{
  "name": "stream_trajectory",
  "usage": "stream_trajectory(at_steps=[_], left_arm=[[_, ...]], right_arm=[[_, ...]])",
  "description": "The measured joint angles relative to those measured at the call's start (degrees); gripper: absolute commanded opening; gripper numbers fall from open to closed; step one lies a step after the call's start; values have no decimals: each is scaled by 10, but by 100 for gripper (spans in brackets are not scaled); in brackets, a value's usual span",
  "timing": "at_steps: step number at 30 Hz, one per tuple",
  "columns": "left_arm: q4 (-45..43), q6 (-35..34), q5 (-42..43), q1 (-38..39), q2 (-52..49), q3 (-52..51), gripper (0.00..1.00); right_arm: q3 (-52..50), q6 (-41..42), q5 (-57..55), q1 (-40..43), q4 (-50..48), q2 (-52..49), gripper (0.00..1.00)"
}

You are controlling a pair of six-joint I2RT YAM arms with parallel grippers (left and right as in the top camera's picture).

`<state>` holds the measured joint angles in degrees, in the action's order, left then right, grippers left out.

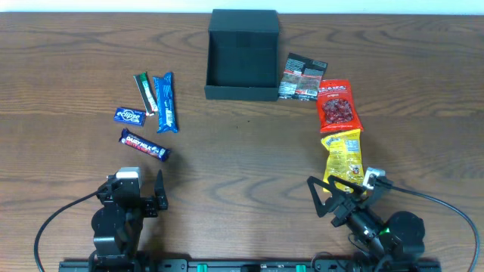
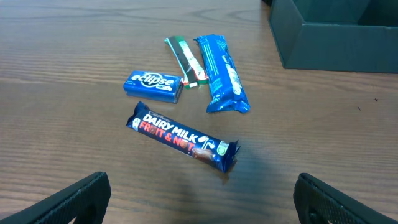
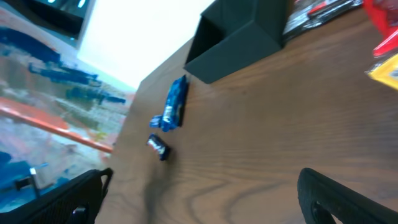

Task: Pack container
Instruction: 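Reach the right gripper to the dark green box's lid edge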

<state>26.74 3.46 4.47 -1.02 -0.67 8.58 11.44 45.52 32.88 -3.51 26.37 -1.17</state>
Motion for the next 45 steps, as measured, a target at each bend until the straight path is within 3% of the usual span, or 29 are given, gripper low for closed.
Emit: stream_trajectory(at_steps=[4,10,17,23,29,37,45], left_arm=[[0,0,0,0,0,0,95],[0,0,0,0,0,0,95],[0,0,0,0,0,0,95],[0,0,0,0,0,0,95],[0,0,0,0,0,0,95],[0,0,0,0,0,0,95],[0,0,0,0,1,0,95]], right_arm=[[0,16,12,0,-5,-51,99],[60,0,3,0,-12,-248,99],[273,-47,-37,-10,-18,-522,99],[452,-44,-83,-79,-15,-739,99],[662,-3,-167,-162,69,-921,99],[956,42,-198,-188,236,-1188,99],[1068,68,-183,-188,295,-1337,99]])
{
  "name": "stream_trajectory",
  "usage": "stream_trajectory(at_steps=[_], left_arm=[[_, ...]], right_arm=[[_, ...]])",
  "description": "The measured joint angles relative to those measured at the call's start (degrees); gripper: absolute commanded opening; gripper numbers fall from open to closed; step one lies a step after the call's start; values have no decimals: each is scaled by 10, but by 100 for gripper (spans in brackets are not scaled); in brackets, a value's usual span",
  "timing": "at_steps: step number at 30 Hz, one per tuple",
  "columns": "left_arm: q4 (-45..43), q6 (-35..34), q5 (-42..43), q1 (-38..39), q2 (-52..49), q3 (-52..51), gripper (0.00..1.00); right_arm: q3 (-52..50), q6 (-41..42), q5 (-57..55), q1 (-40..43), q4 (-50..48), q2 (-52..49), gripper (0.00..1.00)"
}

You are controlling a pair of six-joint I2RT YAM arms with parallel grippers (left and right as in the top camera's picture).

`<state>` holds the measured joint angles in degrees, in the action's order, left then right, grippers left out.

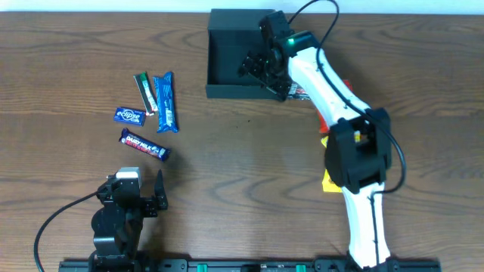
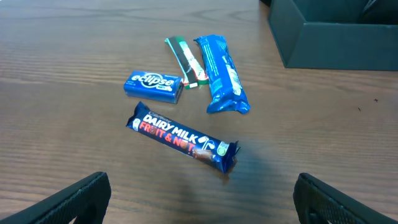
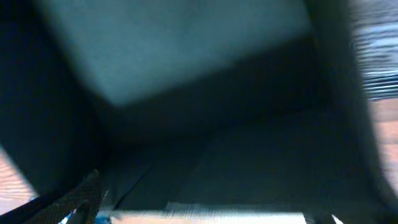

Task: Pack container
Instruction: 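Reach the right gripper to the dark green box's lid edge, then grip the box lid and swing it open toward the left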

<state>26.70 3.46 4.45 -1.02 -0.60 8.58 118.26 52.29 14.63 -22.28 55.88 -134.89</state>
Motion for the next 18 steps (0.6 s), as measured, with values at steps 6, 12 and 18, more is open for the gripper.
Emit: stream_trajectory(at_steps=[6,12,18], left_arm=[[0,0,0,0,0,0,95],[0,0,0,0,0,0,96],[0,0,0,0,0,0,95]], right_arm=[[1,5,17,2,-44,-15,84],[9,23,24,2,-51,-15,23],[10,47,25,5,-50,-15,8]])
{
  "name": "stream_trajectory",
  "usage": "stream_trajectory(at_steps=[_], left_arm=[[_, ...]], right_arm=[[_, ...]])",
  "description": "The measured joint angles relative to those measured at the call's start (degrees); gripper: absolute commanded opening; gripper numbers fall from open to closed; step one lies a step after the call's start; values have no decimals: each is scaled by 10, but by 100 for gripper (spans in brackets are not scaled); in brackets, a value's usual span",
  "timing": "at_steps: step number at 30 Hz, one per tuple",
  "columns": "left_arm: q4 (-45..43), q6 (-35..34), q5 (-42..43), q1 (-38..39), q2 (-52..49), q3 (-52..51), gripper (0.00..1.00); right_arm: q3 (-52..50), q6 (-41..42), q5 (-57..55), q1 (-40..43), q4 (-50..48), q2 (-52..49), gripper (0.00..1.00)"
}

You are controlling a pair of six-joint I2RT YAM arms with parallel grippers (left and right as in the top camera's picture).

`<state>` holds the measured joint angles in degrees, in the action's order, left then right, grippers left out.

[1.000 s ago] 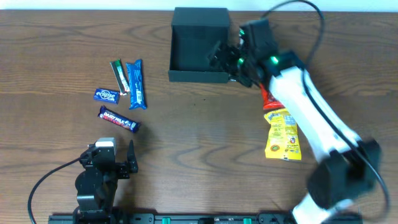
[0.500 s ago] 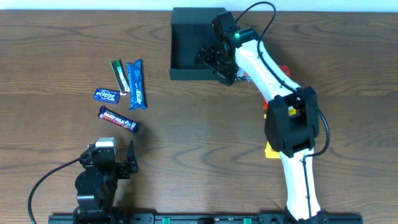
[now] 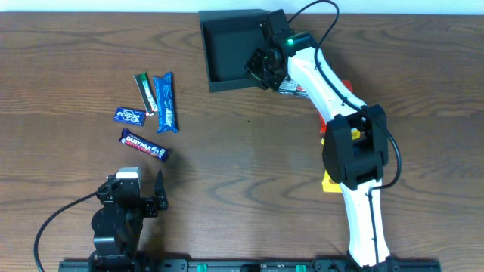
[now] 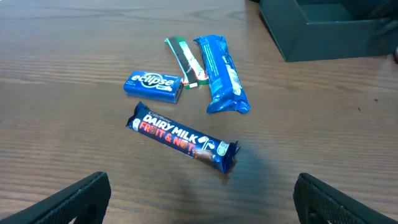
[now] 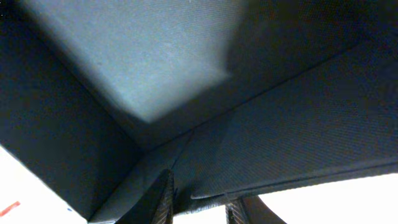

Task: Pack container
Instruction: 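Grip the box lid and swing it open toward the left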

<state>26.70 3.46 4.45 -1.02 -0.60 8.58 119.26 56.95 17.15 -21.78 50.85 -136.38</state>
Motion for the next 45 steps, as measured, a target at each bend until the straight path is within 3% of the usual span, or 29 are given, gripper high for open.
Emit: stream_trajectory(at_steps=[2,26,45], left_arm=[[0,0,0,0,0,0,95],[0,0,0,0,0,0,95],[0,0,0,0,0,0,95]], right_arm=[[1,13,3,0,8,0,1],[12,104,98,-46,309,1,2],[10,130,120,-59,356,1,2]])
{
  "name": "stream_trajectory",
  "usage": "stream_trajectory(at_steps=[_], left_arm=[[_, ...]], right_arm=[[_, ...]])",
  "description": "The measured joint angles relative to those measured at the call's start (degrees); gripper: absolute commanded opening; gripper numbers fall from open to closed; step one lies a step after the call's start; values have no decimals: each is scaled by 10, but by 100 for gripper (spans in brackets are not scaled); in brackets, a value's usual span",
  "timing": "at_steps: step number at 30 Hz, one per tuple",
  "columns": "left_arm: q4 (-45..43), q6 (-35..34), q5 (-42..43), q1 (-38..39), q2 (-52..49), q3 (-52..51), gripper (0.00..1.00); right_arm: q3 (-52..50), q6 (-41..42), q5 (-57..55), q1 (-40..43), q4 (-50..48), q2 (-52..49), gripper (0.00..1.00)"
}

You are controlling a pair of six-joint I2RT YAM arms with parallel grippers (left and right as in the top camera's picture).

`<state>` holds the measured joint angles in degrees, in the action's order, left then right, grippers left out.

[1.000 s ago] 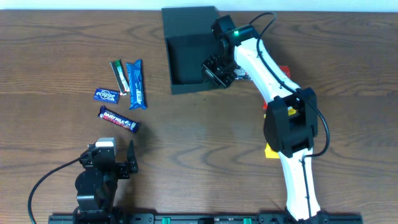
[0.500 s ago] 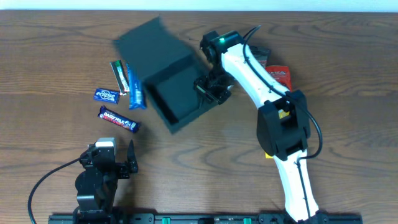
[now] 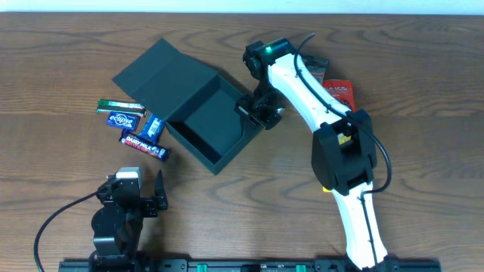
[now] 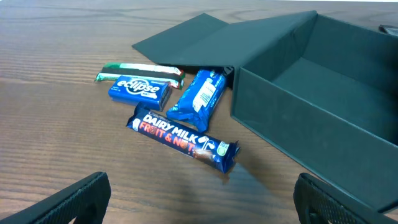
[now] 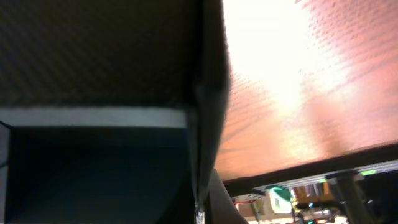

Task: Pack container
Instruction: 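Grip the box lid and swing it open toward the left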

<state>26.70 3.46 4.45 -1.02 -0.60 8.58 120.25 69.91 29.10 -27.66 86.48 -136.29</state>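
Observation:
The black box [image 3: 204,125] lies turned at the table's left centre, its lid flap [image 3: 155,72] spread open to the upper left. My right gripper [image 3: 257,112] is shut on the box's right wall; in the right wrist view that wall [image 5: 202,112] runs between the fingers of the gripper [image 5: 204,193]. Against the box's left side lie a blue bar [image 4: 199,93], an Eclipse pack [image 4: 140,89], a green gum strip [image 4: 140,68] and a Dairy Milk bar [image 4: 183,140]. My left gripper [image 4: 199,208] rests open near the front edge, holding nothing.
A black packet [image 3: 316,66] and a red packet [image 3: 338,92] lie behind the right arm at the back right. The right arm stretches from the front right across the table to the box. The brown wooden table [image 3: 76,45] carries everything.
The box was at the table's back, tipped, in my right gripper; now it lies turned at left centre with its flap open. The blue bar, gum and Eclipse pack have shifted left.
Both grippers rested open at the front edge, with the box upright at the back centre. Then my right gripper was at the box's right wall, then shut on it with the box tipped. Now the box is beside the bars on the left.

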Motion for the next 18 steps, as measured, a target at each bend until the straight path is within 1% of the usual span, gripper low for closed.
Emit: stream_trajectory(at_steps=[3,5,7,13,18], left_arm=[[0,0,0,0,0,0,95],[0,0,0,0,0,0,96],[0,0,0,0,0,0,96],[0,0,0,0,0,0,95],[0,0,0,0,0,0,95]], right_arm=[[0,37,14,-1,-12,0,2],[-1,82,32,-1,-48,0,2],[-1,117,43,-1,-61,0,2],[-1,193,61,7,-61,0,1],[-1,225,72,29,-31,0,1]])
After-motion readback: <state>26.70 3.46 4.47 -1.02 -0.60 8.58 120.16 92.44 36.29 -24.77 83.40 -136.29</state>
